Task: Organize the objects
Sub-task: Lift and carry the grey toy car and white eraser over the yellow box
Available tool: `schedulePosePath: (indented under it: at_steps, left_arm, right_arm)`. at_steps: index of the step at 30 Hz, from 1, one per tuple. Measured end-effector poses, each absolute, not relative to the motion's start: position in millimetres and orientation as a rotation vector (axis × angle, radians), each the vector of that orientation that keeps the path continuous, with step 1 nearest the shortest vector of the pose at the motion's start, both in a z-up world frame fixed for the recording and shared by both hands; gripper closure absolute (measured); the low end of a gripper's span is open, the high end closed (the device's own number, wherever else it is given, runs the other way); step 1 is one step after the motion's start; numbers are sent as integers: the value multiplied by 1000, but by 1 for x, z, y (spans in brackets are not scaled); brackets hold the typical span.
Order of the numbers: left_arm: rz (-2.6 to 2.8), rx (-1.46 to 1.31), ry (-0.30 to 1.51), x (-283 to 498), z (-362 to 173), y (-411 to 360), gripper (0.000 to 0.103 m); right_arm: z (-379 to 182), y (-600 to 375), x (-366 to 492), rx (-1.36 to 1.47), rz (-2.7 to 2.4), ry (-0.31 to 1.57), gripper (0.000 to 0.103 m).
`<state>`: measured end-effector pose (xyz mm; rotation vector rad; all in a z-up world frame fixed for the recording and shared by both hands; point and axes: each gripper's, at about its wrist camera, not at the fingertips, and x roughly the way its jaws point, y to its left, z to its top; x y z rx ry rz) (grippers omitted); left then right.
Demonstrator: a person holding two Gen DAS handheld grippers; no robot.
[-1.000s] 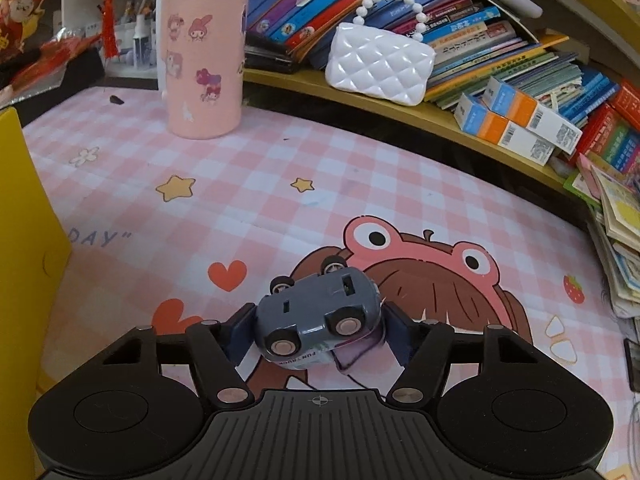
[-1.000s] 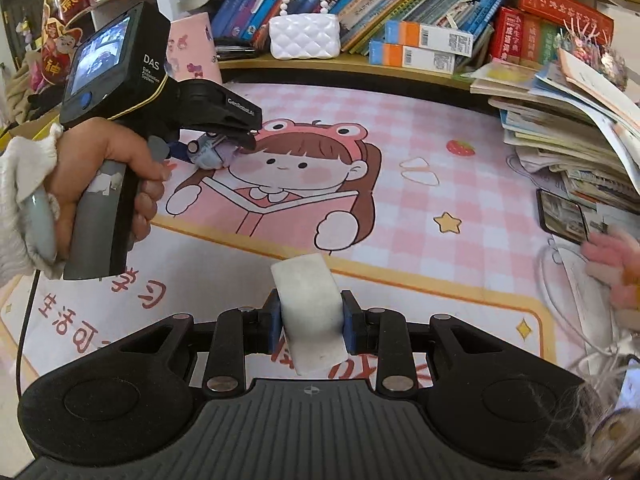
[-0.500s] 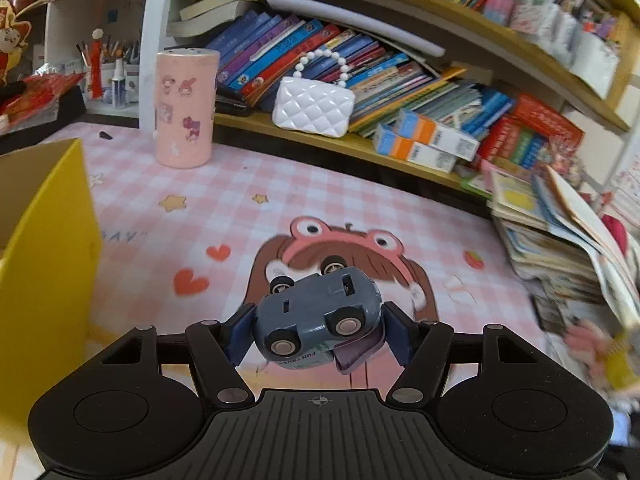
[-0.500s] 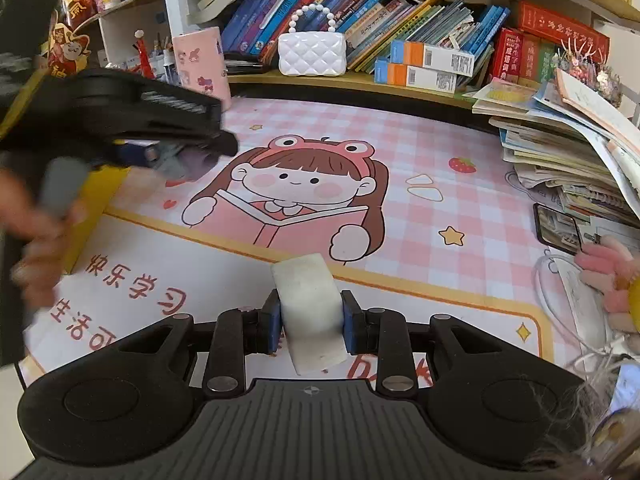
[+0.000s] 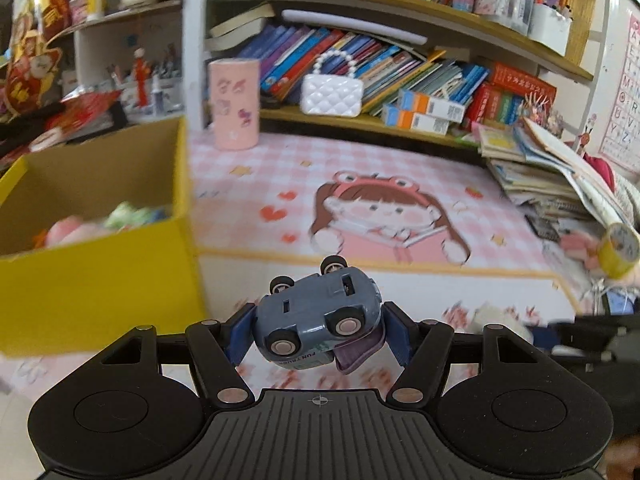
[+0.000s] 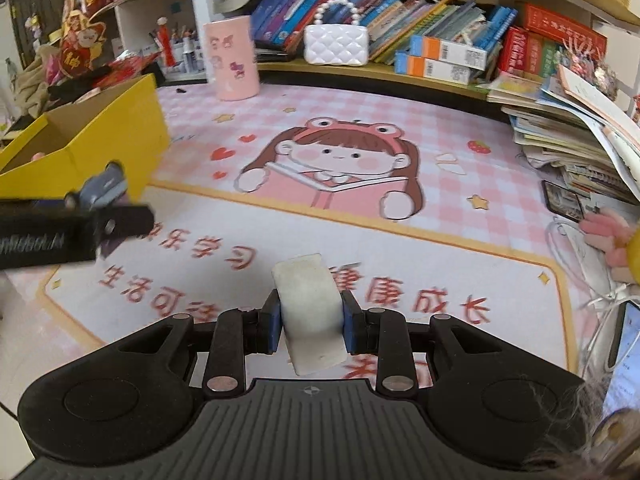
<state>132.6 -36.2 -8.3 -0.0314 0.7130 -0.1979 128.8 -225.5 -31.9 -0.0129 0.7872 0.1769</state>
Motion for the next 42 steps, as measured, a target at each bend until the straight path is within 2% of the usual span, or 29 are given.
schedulePosePath:
  at_steps: [22,42]
  left_arm:
    - [-89,-85,744,34,-9,86,36]
    - [-70,-90,738,-3,-10,153,36]
  right_arm:
    - [-22,-90,56,-109,328,770,76]
    - [-19,-18,17,-115,349,730,76]
